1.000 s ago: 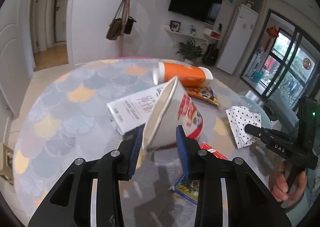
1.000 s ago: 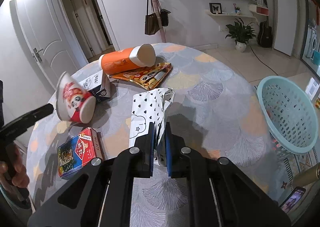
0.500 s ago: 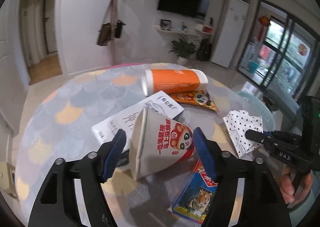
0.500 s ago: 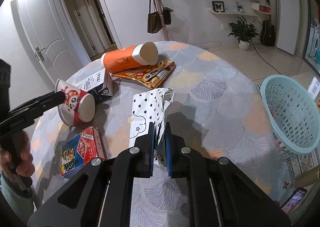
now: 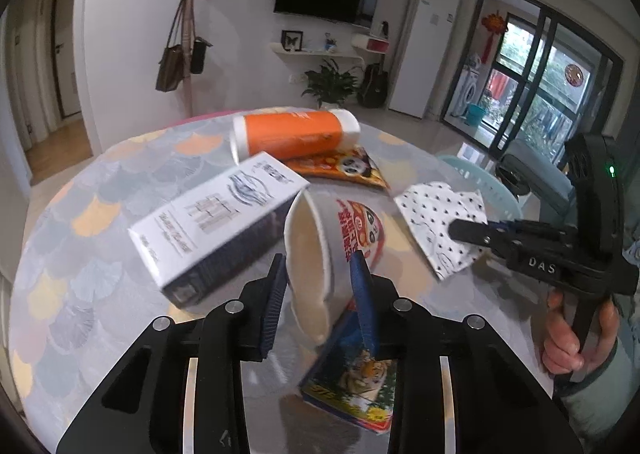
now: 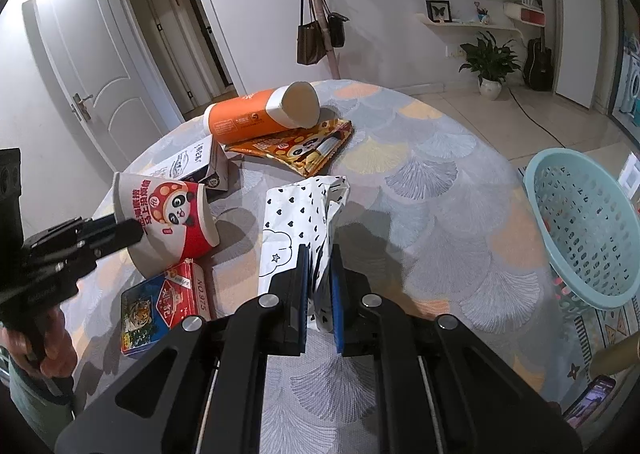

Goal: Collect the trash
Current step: 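Lift the paper cup with the left tool while the right tool lifts the dotted paper, then carry cup and paper over the blue basket and open both tools to drop them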

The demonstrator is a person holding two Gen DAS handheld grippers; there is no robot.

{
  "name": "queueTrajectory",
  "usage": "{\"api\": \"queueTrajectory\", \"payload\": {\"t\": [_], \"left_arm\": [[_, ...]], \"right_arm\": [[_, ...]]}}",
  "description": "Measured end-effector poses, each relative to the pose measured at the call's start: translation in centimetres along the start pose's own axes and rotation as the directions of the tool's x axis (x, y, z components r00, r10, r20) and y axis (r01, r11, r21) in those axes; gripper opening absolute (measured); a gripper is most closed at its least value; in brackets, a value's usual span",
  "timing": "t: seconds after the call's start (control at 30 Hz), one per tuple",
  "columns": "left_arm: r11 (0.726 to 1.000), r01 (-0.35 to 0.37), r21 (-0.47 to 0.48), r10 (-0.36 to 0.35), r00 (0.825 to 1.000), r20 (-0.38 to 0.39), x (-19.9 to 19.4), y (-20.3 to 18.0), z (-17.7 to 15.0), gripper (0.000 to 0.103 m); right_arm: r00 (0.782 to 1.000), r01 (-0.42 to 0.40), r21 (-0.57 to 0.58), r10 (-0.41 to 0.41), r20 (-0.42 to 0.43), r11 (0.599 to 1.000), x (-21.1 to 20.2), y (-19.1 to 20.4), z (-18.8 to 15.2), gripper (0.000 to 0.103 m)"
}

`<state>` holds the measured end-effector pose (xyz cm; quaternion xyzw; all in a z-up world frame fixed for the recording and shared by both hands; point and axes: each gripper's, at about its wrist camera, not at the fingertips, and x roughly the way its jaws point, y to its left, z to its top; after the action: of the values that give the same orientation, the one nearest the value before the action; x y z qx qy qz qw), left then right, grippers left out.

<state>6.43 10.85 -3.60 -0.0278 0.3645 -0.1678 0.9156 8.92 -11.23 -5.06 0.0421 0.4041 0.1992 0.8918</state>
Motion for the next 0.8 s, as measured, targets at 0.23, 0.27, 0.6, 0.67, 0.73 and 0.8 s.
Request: {"api": "queueTrajectory", "payload": {"t": [0.23, 0.27, 0.6, 0.67, 0.73, 0.8], "left_arm": [[0.999, 0.022, -0.030, -0.023, 0.999, -0.028, 1.6, -0.3, 0.7, 0.027], [0.999, 0.025, -0.024, -0.026, 0.999, -0.028, 1.5, -0.5, 0.9, 0.019], [0.997, 0.065, 0.029, -0.067, 0.997, 0.047, -0.7, -4.6, 4.5, 0.015], [0.996, 0.080, 0.050, -0.084, 0.994, 0.065, -0.9, -6.2, 5.6, 0.015], [0.994, 0.085, 0.075, -0.091, 0.993, 0.074, -0.7, -8.1, 6.8, 0.015], [0.990, 0.098, 0.105, -0.107, 0.991, 0.082, -0.3, -10.3, 8.1, 0.015]], "right_arm": [[1.000, -0.013, 0.023, 0.013, -0.008, 1.000, 0.1, -0.5, 0.1, 0.008], [1.000, -0.014, 0.023, 0.014, 0.002, 1.000, -0.1, -0.5, 0.1, 0.008], [0.993, 0.005, 0.052, -0.011, 0.113, 0.999, -3.5, -2.2, 0.7, 0.008], [0.987, 0.028, 0.063, -0.037, 0.156, 0.998, -4.9, -3.1, 1.1, 0.008], [0.978, 0.052, 0.079, -0.067, 0.197, 0.996, -6.5, -4.3, 1.7, 0.008], [0.966, 0.085, 0.102, -0.107, 0.237, 0.991, -8.0, -6.0, 2.3, 0.008]]}}
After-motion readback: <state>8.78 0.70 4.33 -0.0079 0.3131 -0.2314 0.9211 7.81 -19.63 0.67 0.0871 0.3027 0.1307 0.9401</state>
